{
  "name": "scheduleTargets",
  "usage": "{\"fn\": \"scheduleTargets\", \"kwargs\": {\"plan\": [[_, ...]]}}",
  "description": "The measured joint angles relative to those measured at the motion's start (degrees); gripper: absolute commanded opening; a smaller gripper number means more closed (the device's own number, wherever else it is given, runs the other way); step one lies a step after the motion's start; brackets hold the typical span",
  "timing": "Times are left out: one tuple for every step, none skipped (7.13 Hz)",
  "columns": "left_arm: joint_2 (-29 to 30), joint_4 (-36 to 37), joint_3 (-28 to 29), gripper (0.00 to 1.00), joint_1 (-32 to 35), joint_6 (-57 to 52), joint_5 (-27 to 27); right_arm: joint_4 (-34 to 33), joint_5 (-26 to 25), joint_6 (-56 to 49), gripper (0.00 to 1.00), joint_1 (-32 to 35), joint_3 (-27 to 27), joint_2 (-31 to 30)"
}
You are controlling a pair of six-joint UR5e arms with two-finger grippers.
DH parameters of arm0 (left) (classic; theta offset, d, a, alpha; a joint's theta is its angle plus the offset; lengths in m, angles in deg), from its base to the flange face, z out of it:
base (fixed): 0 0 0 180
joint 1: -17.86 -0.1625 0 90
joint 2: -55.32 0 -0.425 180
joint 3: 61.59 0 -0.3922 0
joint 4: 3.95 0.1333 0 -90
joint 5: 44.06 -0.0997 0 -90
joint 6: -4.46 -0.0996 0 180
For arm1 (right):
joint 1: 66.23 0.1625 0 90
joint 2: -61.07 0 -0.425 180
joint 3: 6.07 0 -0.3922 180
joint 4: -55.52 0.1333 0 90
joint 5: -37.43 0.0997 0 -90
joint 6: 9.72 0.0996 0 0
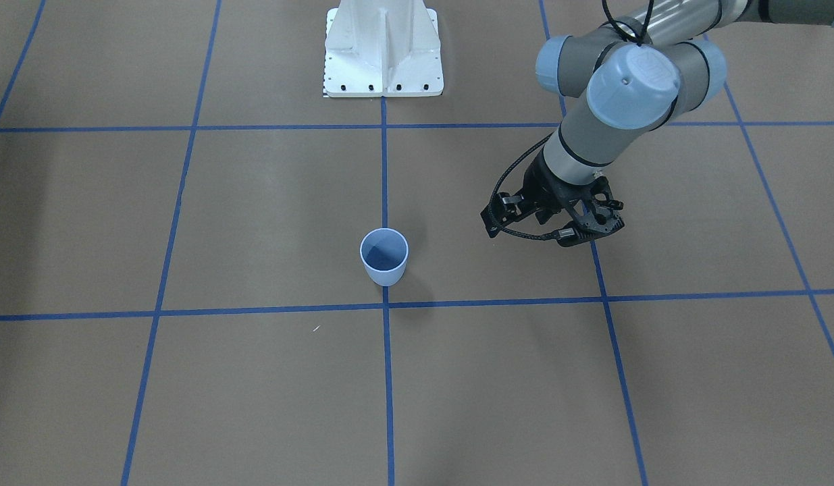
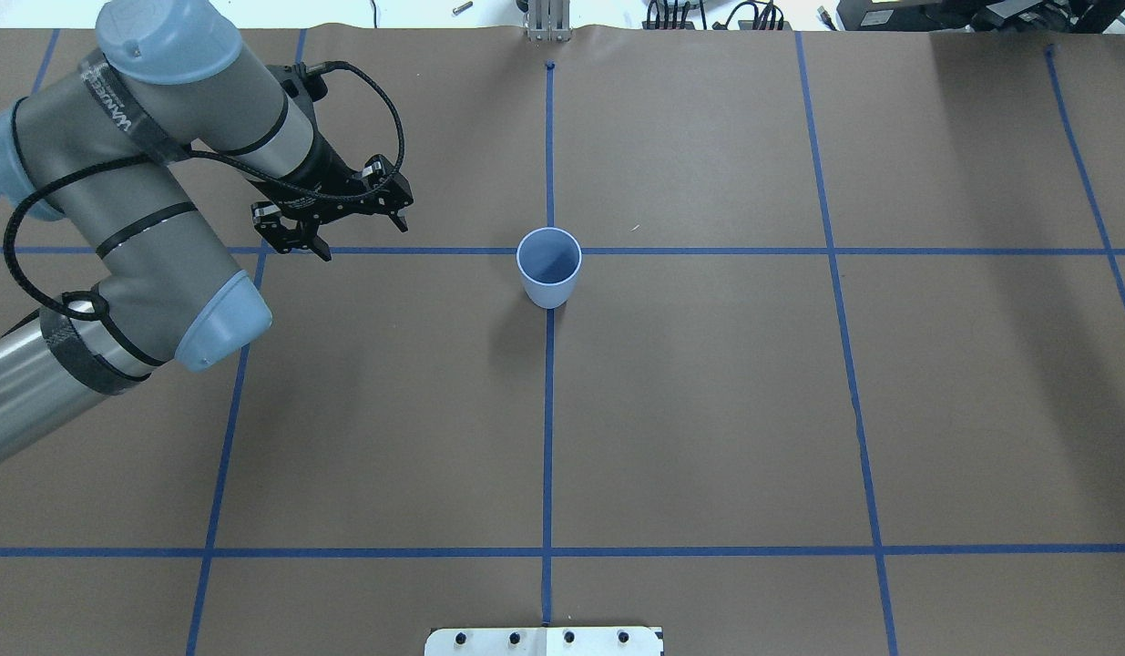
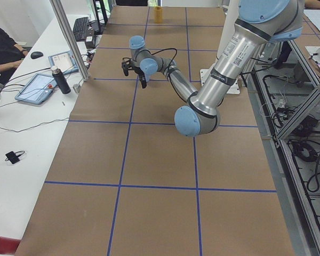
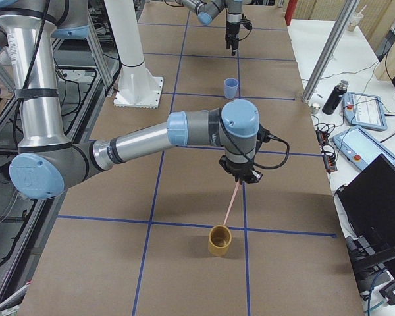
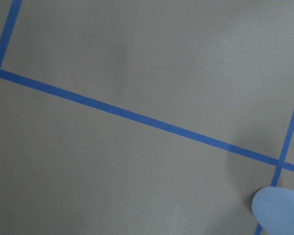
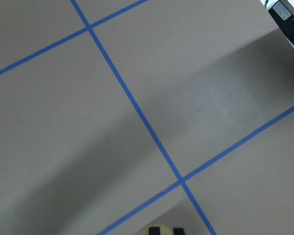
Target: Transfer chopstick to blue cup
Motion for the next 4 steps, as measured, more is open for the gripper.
{"fn": "scheduleTargets", "kwargs": {"plan": [[0.0, 0.0, 0.0, 0.98, 0.0, 0.0, 0.0, -3.2, 0.2, 5.3, 0.00, -0.9, -2.6, 2.9], [0.0, -0.1, 0.0, 0.98, 0.0, 0.0, 0.0, -4.8, 0.5, 13.1, 0.00, -3.3, -4.9, 5.9], [0.0, -0.1, 0.0, 0.98, 0.1, 0.0, 0.0, -5.3, 0.6, 21.0, 0.00, -6.3, -6.7, 8.8], [-0.1, -0.1, 0.0, 0.98, 0.2, 0.0, 0.0, -5.5, 0.7, 29.7, 0.00, -9.4, -8.0, 12.0]]}}
